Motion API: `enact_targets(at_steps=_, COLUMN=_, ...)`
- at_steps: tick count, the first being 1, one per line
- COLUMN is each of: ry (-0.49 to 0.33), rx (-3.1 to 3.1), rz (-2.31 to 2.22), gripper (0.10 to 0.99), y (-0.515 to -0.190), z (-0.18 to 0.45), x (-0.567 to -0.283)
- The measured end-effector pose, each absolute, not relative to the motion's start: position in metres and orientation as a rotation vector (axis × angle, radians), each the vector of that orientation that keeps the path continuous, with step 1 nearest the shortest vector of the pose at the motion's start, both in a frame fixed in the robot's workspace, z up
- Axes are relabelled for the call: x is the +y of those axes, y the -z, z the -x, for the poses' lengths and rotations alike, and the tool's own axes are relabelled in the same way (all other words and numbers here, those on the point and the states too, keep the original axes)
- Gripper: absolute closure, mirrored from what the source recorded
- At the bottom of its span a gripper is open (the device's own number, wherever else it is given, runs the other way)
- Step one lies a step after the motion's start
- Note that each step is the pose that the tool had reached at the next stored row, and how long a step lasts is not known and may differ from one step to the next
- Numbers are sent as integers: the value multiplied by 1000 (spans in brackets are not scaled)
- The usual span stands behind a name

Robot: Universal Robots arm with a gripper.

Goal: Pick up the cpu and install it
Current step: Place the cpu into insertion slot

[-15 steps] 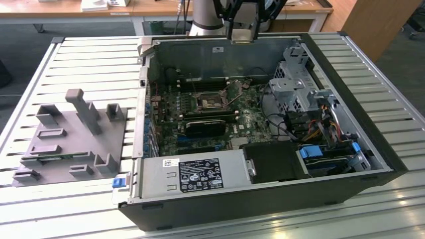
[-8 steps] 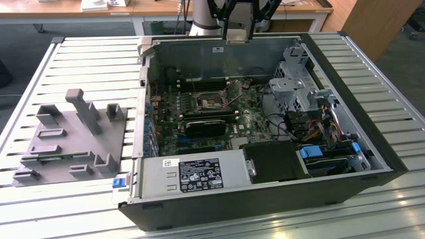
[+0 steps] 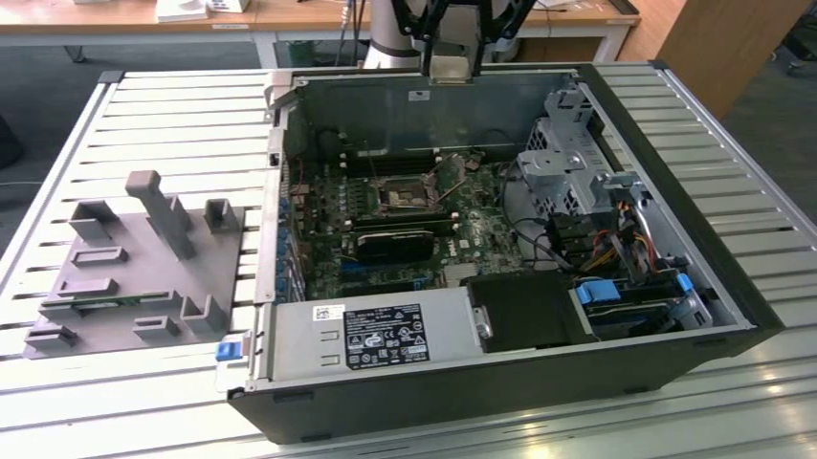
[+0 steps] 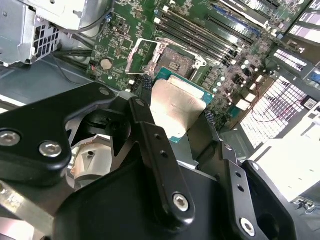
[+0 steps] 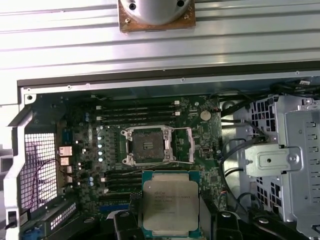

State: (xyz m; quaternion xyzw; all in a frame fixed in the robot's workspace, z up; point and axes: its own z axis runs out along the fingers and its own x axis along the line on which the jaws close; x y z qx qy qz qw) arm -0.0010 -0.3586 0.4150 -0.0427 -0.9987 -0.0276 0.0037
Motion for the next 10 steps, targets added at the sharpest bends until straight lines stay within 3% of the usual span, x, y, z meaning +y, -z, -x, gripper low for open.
enact_targets(at_steps=10, ry=87, rx=-3125, rz=244, gripper=549, y=-415, z=3, x=-359)
